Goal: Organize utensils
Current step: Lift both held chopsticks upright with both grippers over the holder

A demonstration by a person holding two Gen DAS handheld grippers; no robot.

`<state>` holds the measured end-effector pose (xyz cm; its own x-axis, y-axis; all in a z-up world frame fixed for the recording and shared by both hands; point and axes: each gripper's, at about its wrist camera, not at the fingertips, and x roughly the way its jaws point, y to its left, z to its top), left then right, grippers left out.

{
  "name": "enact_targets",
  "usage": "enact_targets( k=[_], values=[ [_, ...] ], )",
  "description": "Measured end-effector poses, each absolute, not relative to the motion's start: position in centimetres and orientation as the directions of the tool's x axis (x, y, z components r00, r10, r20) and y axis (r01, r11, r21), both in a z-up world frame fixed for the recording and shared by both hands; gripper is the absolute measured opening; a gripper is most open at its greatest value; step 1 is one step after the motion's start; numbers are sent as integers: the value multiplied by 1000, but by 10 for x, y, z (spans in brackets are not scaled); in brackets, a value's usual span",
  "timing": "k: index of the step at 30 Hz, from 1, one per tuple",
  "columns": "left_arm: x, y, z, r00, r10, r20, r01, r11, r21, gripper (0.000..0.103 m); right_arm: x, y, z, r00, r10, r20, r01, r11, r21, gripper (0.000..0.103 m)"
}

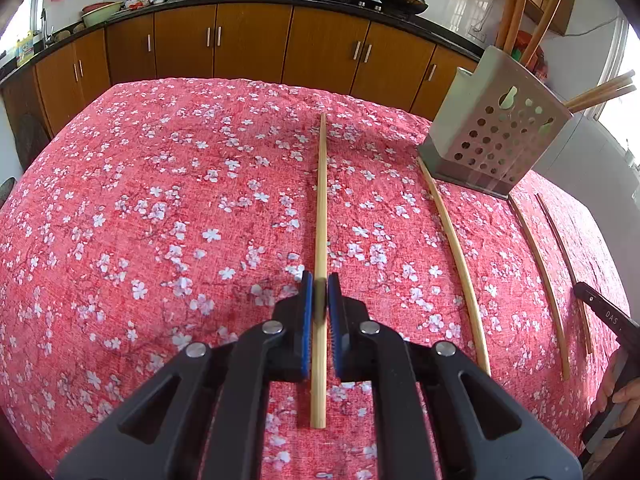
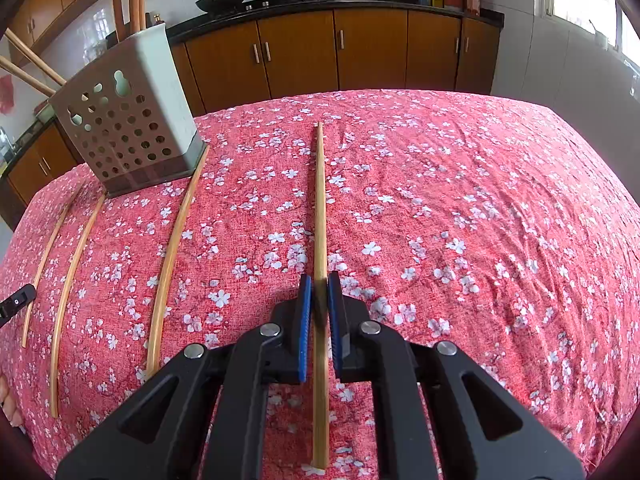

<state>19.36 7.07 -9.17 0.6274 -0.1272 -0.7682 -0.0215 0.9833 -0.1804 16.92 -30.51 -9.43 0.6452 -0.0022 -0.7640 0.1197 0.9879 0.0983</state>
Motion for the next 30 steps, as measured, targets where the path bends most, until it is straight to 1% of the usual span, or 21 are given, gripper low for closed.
enact_targets(
  k=[4, 7, 9, 13, 15, 19, 21, 24, 28, 30],
  values=[
    [194, 69, -91, 626, -113, -771, -21, 987, -162, 10, 170, -304, -94, 644, -6, -765, 120, 988, 93, 10],
    [193, 58, -90, 621, -68, -781, 7, 997, -81, 10, 167, -302, -94, 643, -14, -766, 114, 990, 78, 10],
    [189, 55, -91, 618, -52, -784, 20, 999, -50, 10, 160, -300, -94, 643, -12, -766, 108, 991, 75, 10],
    [177, 55, -91, 619, -55, -783, 26, 998, -50, 10, 152, -304, -94, 642, 17, -767, 106, 988, 110, 10],
    [174, 55, -91, 620, -52, -783, 24, 999, -48, 8, 151, -306, -93, 643, 24, -765, 105, 987, 120, 9],
    [172, 55, -90, 618, -44, -785, 25, 999, -36, 8, 149, -304, -89, 644, 14, -765, 99, 990, 102, 8],
    [170, 57, -85, 624, -36, -781, 24, 999, -26, 8, 144, -304, -79, 672, 15, -741, 98, 989, 109, 8],
    [163, 58, -64, 669, -44, -742, 29, 999, -33, 8, 136, -307, -54, 728, 6, -686, 97, 989, 111, 8],
    [154, 64, -22, 748, -64, -661, 32, 998, -60, 8, 128, -309, -13, 804, 0, -594, 87, 989, 117, 8],
    [149, 69, 2, 790, -83, -607, 32, 995, -95, 8, 125, -310, 6, 833, 2, -553, 80, 989, 124, 8]
  ],
)
